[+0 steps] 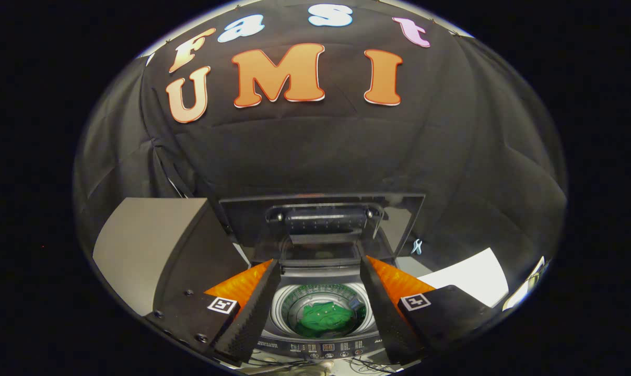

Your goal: Put the clothes into the washing machine and then close the washing machine lid.

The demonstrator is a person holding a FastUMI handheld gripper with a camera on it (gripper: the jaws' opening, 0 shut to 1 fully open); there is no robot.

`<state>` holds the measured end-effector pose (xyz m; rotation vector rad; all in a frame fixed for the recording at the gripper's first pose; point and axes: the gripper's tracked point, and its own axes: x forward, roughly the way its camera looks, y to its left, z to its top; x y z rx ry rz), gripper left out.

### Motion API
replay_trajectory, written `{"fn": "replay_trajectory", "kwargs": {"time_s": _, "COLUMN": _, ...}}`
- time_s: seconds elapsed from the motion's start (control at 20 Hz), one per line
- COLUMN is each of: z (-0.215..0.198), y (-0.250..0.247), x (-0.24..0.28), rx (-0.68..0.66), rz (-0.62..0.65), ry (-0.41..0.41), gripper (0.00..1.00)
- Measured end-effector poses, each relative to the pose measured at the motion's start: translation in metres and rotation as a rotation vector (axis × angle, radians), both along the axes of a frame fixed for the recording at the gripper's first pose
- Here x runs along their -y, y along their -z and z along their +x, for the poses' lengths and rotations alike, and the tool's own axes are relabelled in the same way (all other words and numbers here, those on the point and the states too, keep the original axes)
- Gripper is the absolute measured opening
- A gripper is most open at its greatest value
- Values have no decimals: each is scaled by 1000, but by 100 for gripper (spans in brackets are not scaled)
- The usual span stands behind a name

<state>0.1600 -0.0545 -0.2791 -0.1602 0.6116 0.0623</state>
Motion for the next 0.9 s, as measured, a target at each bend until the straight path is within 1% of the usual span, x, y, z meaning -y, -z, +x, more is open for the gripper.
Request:
{"fn": "replay_trajectory", "kwargs": {"time_s": 0.25, "z": 36, "y": -40, "x": -12, "rx": 73, "rz": 7, "ry": -8, "gripper": 98}}
{"fn": "replay_trajectory", "kwargs": {"time_s": 0.45, "z": 69, "y": -60, "x": -14, "rx": 92, "rz": -1, "ry": -11, "gripper": 98}}
{"fn": "replay_trajectory", "kwargs": {"time_s": 0.6, "z": 95, "y": -48, "x": -11, "rx": 82, "rz": -12, "ry": -15, "gripper": 98}}
{"fn": "replay_trajectory", "kwargs": {"time_s": 0.9, "z": 143, "y": -22, "x": -10, "rx": 50, "rz": 31, "ry": -21, "gripper": 99}}
